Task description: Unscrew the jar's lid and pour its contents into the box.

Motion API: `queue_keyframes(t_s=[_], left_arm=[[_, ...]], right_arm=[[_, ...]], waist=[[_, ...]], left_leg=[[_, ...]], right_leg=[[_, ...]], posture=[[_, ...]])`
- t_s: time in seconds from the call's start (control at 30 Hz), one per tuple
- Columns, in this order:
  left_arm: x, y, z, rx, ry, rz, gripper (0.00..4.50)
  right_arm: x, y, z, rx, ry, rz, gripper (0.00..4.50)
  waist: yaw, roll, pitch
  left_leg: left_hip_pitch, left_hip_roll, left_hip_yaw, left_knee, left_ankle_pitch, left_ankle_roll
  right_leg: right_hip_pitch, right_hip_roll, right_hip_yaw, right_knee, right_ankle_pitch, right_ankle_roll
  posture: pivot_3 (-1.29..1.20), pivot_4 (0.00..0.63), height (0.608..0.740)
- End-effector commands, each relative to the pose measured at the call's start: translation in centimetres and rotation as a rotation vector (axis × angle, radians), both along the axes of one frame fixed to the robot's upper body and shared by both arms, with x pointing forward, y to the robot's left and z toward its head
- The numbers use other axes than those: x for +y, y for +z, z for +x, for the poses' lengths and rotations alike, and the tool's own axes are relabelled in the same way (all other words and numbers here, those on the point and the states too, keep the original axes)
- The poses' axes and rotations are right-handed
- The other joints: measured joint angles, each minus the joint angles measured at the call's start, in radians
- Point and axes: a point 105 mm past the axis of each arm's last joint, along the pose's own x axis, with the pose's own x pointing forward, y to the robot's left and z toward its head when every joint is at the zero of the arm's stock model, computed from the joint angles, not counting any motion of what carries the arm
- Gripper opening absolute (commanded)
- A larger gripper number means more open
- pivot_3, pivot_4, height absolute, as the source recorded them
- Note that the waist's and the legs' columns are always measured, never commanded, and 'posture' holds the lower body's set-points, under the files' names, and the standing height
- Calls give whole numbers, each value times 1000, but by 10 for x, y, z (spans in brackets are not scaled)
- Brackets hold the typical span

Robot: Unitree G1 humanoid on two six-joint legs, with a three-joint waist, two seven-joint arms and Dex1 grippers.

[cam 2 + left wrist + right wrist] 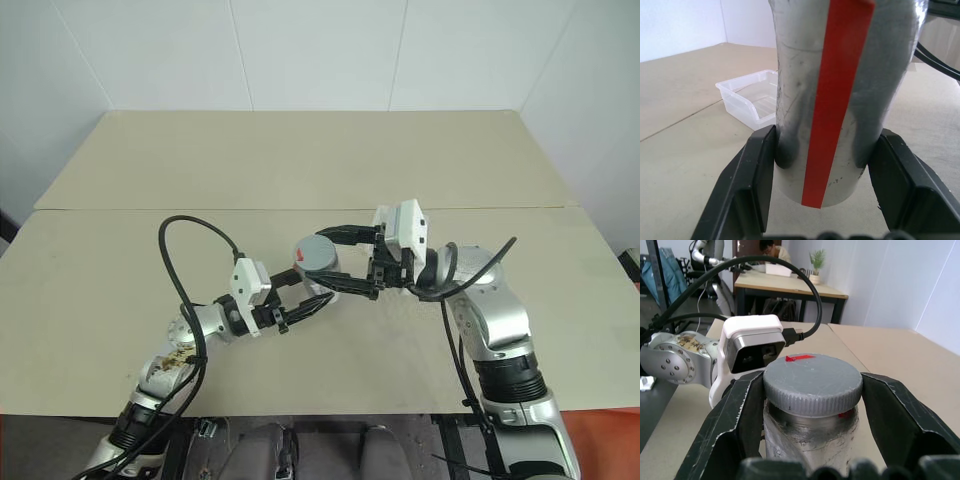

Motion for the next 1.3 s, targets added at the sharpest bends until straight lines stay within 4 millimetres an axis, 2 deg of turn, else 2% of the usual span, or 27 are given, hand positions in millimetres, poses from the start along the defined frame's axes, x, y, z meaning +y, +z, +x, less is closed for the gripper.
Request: queue_keyframes(t_s=[0.03, 0.97, 1.1, 1.3], left_arm=[[-4, 0, -4, -17, -27, 17, 2429], [-3, -3, -5, -10, -25, 18, 2429], [-3, -3, -5, -12, -23, 19, 2429], [-2, -4, -5, -11, -24, 22, 2429]], right_arm=[[-1, 19, -3, -68, -3, 69, 3256], [-5, 15, 0, 64, 9, 156, 3256], [-9, 13, 3, -50, -40, 79, 3256], [-16, 14, 4, -69, -30, 64, 3256]], waist=[[0, 0, 0], [0, 0, 0], [0, 0, 0], [0, 0, 0]], left_leg=[[0, 0, 0, 0, 0, 0], [0, 0, 0, 0, 0, 0], [0, 0, 0, 0, 0, 0], [0, 0, 0, 0, 0, 0]], right_leg=[[0, 0, 0, 0, 0, 0], [0, 0, 0, 0, 0, 0], [0, 0, 0, 0, 0, 0], [0, 0, 0, 0, 0, 0]], posture=[[0, 150, 740], [0, 150, 740], [0, 150, 740], [0, 150, 740]])
